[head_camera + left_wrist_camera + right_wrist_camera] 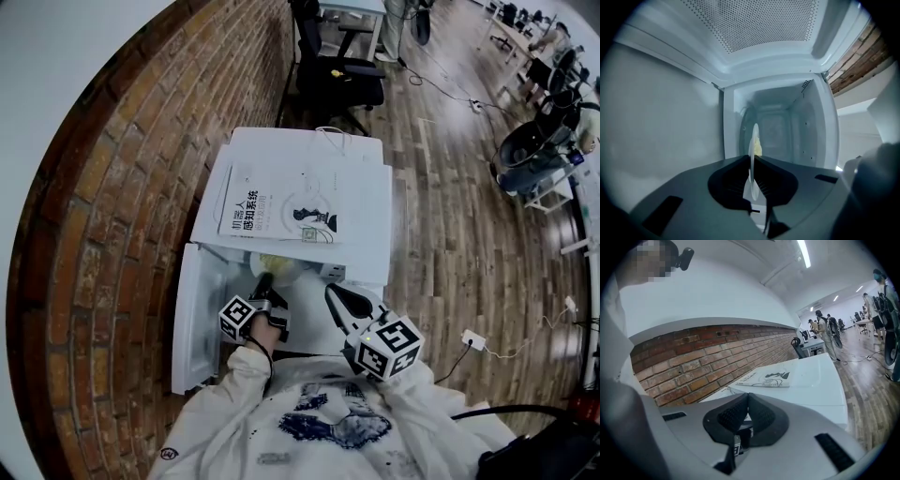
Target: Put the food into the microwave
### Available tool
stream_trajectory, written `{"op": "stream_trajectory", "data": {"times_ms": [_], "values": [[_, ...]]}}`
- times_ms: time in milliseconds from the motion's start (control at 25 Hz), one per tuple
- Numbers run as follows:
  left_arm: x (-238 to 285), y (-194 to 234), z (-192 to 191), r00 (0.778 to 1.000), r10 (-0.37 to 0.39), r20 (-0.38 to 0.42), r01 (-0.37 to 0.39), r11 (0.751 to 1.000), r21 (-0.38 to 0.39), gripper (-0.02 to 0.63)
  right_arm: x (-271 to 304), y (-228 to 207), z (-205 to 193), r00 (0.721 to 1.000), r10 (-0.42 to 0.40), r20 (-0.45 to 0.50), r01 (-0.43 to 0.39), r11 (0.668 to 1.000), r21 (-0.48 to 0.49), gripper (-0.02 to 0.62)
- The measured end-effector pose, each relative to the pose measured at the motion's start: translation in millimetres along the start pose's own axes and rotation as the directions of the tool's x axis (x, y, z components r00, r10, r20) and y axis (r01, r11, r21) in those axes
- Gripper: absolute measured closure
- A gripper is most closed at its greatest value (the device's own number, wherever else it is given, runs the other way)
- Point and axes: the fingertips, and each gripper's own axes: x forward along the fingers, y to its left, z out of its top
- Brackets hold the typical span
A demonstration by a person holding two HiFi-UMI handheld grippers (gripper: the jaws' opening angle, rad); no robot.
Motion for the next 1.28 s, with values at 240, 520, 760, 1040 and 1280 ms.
{"op": "stream_trajectory", "data": {"times_ms": [240, 520, 760, 1040, 1280], "values": [[8, 5, 3, 1.0, 0.015, 0.005, -0.015, 1.0, 0.004, 0.581, 2, -2, 1, 1.0, -0.002, -0.004, 0.002, 1.0, -0.004, 0.581], [14, 13, 6, 0.999, 0.032, 0.009, -0.032, 1.0, -0.001, 0.581, 4, -4, 0, 1.0, -0.005, -0.012, 0.005, 1.0, -0.005, 0.581], [21, 17, 6, 0.999, 0.034, 0.011, -0.034, 0.999, -0.012, 0.581, 4, -6, 1, 1.0, -0.013, -0.013, 0.013, 1.0, -0.007, 0.581], [31, 13, 8, 1.0, 0.01, 0.007, -0.01, 1.0, -0.003, 0.581, 3, -6, 1, 1.0, -0.017, -0.018, 0.017, 1.0, -0.007, 0.581], [33, 12, 8, 1.0, -0.007, 0.007, 0.007, 1.0, 0.001, 0.581, 2, -7, -2, 1.0, -0.022, -0.021, 0.022, 1.0, -0.006, 0.581]]}}
